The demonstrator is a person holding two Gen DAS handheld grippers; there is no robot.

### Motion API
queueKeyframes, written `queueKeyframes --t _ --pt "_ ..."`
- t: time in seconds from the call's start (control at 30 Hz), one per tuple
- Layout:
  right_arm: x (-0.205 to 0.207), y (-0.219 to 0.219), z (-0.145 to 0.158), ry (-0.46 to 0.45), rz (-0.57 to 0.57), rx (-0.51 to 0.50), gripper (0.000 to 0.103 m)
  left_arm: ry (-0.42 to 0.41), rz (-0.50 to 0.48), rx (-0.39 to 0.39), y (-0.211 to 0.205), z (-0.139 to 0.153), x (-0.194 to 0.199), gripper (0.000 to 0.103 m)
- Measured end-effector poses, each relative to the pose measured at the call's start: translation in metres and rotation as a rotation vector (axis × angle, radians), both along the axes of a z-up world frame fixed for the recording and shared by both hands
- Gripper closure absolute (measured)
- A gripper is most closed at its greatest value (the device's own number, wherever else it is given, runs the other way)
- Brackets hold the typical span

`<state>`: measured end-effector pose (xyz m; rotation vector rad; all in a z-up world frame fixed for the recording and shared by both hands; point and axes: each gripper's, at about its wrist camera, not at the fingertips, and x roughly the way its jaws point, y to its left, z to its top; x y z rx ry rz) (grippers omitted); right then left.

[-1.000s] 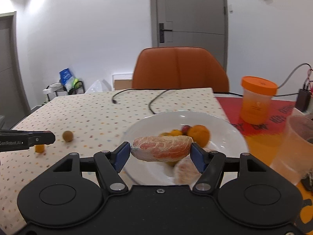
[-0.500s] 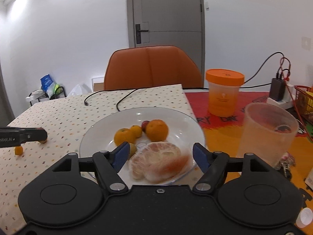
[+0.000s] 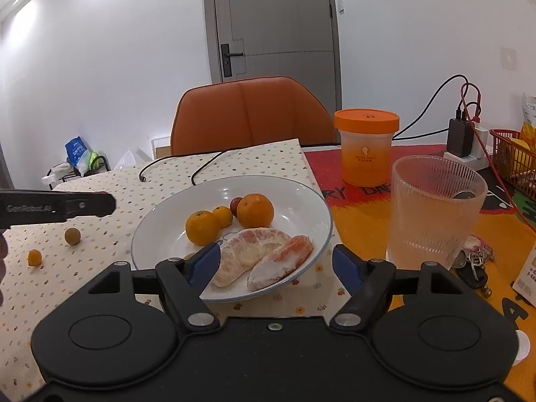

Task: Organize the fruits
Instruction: 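Carry the apple and pomelo segment to the white bowl and open both tools, then move both open tools back toward the small orange and brown fruit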

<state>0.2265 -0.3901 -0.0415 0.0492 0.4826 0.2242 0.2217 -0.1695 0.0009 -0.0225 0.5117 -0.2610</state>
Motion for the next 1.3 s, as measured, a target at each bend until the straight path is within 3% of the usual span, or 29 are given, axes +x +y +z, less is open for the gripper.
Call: queueKeyframes --t 0.17,0.27,0.33,0.53,0.87,1.07,1.3 --pt "-0.003 -0.002 0.000 0.000 -0.003 0.013 0.029 -0.033 -0.034 0.016 -0.008 0.004 0.000 0.077" --pt "-0.004 0.000 -0.001 0.002 0.002 0.013 0.029 -0.028 -0.016 0.048 -0.007 0.001 -0.002 0.066" --pt "-0.004 0.002 -0.001 0.005 0.008 0.013 0.028 -0.008 0.008 0.036 0.000 -0.002 -0.003 0.051" --pt "-0.007 0.009 -0.001 0.003 0.023 0.017 0.026 0.009 0.073 0.052 0.023 -0.007 -0.012 0.031" --pt "-0.010 0.027 0.001 0.001 0.048 0.027 0.016 0.013 0.157 0.068 0.054 -0.005 -0.027 0.023" --pt "-0.013 0.038 0.003 -0.007 0.061 0.039 0.000 -0.012 0.215 0.074 0.065 0.001 -0.044 0.023" --pt "-0.014 0.052 0.003 0.017 0.090 0.048 0.000 -0.049 0.278 0.073 0.075 0.005 -0.061 0.023"
